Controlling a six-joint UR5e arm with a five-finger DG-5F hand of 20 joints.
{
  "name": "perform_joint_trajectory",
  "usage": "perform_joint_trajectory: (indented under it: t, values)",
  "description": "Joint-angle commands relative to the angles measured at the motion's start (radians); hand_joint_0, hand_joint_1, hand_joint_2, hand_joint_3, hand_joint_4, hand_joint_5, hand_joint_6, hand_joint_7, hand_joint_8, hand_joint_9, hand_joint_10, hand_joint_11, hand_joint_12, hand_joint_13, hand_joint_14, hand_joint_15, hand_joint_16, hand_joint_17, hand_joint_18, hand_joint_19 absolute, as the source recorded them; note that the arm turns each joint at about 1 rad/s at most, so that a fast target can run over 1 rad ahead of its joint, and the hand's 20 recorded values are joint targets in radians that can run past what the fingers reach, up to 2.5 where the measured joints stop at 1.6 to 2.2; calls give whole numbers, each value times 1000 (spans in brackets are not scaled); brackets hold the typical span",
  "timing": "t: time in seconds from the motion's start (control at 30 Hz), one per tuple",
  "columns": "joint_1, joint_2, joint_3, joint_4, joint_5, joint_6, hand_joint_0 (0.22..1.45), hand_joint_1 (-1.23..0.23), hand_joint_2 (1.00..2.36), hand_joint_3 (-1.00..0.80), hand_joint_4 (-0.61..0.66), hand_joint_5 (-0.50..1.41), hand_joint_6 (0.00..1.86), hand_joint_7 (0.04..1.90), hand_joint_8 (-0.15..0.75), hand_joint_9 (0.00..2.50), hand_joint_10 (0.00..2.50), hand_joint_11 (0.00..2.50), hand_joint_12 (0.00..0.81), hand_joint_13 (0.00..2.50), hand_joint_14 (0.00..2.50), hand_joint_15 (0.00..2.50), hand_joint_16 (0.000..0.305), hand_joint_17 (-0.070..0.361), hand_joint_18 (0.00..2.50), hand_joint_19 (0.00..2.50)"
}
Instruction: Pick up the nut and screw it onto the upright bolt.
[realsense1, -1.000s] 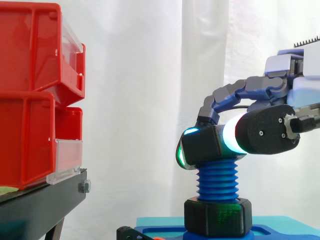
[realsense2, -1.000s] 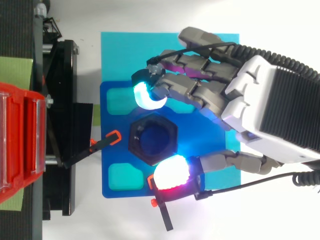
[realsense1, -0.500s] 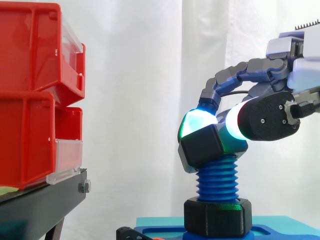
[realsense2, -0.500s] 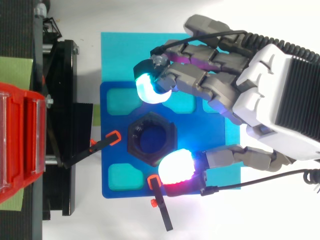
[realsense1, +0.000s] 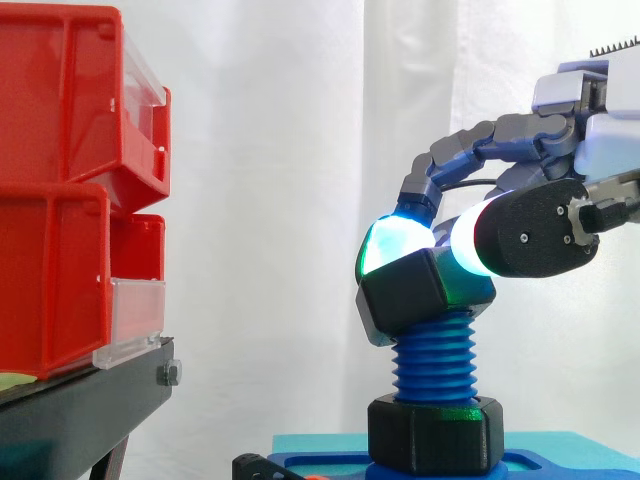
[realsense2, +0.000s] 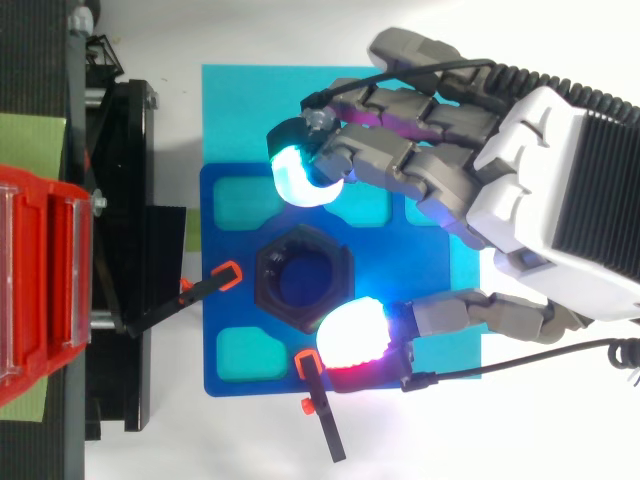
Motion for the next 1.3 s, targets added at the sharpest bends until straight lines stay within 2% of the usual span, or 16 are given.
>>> perform_joint_trajectory:
  t: [0.0,0.17,0.2,0.33,0.5,0.77,0.97,1.27]
  values:
    - [0,4,0,0,-1,-1,576,-622,1004,-464,252,-137,687,1111,313,715,2,62,326,564,0,0,38,86,365,0]
    - [0,9,0,0,0,-1,549,-611,1000,-494,288,-110,500,1330,310,703,2,66,335,554,0,0,40,89,361,0]
    - [0,10,0,0,0,-1,533,-585,1000,-500,307,-117,502,1230,313,702,2,54,339,554,0,0,41,91,353,0]
    - [0,12,0,0,-1,-1,503,-510,1000,-500,348,-121,503,1061,315,687,0,25,355,531,0,0,44,98,332,0]
    - [0,12,0,3,0,-6,484,-414,1000,-500,316,-124,503,866,306,656,0,0,358,499,0,0,46,103,290,0]
    - [-2,12,0,28,0,-33,479,-388,1000,-500,283,-133,502,732,293,618,0,0,364,456,0,0,46,104,227,0]
    - [-5,10,0,28,0,-32,467,-561,1000,-500,249,-176,502,692,276,513,0,0,381,348,0,0,47,105,102,0]
    - [-11,9,-1,26,0,-35,428,-704,1000,-500,288,-192,503,822,301,448,0,0,405,316,0,0,51,115,78,0]
